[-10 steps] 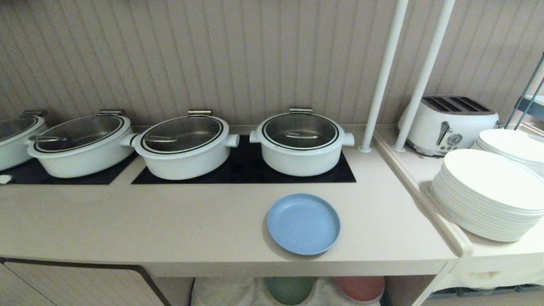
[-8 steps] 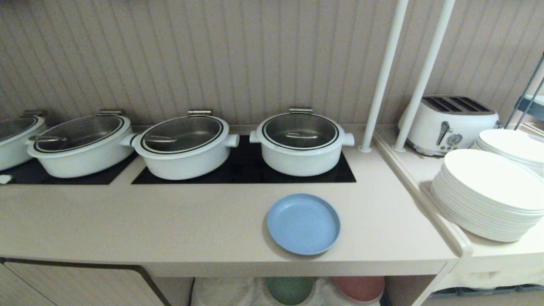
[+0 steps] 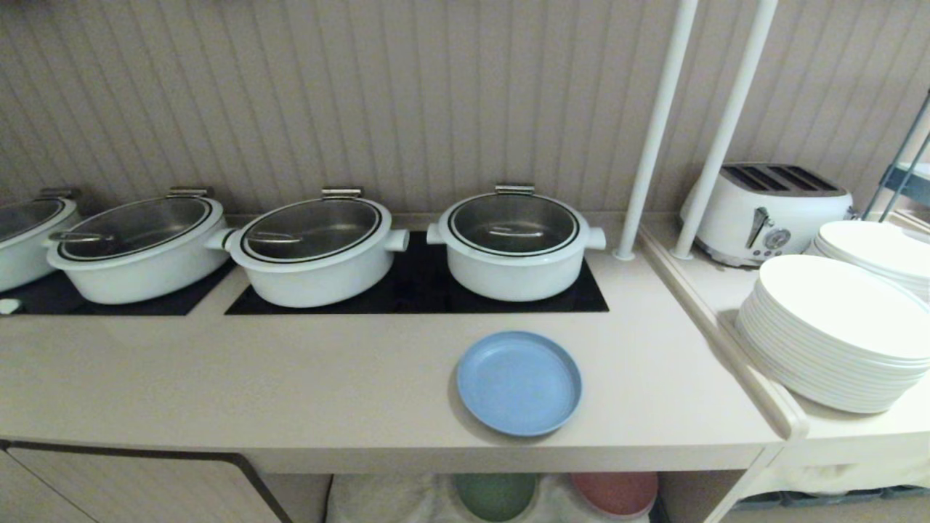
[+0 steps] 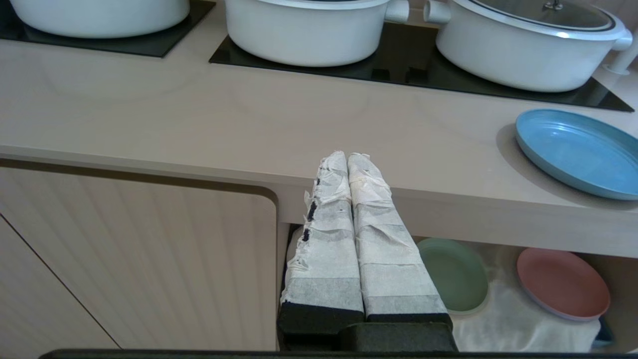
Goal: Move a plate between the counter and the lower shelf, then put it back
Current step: Pick up the plate
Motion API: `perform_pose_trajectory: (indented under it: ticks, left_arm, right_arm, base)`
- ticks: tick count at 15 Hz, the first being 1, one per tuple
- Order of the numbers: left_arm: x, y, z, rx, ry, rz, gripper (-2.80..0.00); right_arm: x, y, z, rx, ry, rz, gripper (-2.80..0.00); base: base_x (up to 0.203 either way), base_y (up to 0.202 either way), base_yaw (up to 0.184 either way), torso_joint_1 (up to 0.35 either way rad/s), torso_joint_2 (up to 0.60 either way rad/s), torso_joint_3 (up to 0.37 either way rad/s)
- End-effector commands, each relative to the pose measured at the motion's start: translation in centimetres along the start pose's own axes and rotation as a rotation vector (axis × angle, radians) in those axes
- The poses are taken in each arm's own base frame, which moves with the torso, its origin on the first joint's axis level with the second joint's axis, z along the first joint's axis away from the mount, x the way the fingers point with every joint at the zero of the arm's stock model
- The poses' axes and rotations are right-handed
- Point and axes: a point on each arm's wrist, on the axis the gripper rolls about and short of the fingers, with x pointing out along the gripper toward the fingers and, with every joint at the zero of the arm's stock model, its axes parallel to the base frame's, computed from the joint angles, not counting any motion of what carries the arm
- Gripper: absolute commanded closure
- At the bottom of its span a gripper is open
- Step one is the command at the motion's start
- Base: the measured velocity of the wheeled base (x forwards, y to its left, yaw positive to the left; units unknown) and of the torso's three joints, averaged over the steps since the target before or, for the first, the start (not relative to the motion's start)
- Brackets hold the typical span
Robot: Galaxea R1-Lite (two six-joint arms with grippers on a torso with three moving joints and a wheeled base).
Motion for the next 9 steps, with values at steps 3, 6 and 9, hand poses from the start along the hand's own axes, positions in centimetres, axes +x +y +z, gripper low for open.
perform_pose_trajectory:
  ticks: [3,6,9]
  left_arm:
    - [-0.01,0.0,0.02,-0.001,-0.001,0.0,0.0]
    - [0.0,0.0,-0.02,-0.001,0.0,0.001,0.0]
    - [0.0,0.0,-0.01,-0.001,0.0,0.001,0.0]
  right_arm:
    - [0.0,0.0,0.01,0.018,-0.001,0.0,0.0]
    - [0.0,-0.01,0.01,0.037,-0.001,-0.003,0.0]
    - [0.0,-0.02,0.04,0.042,-0.004,-0.008,0.0]
  base:
    - [0.0,0.0,0.0,0.0,0.0,0.0]
    - [0.0,0.0,0.0,0.0,0.0,0.0]
    - [0.0,0.0,0.0,0.0,0.0,0.0]
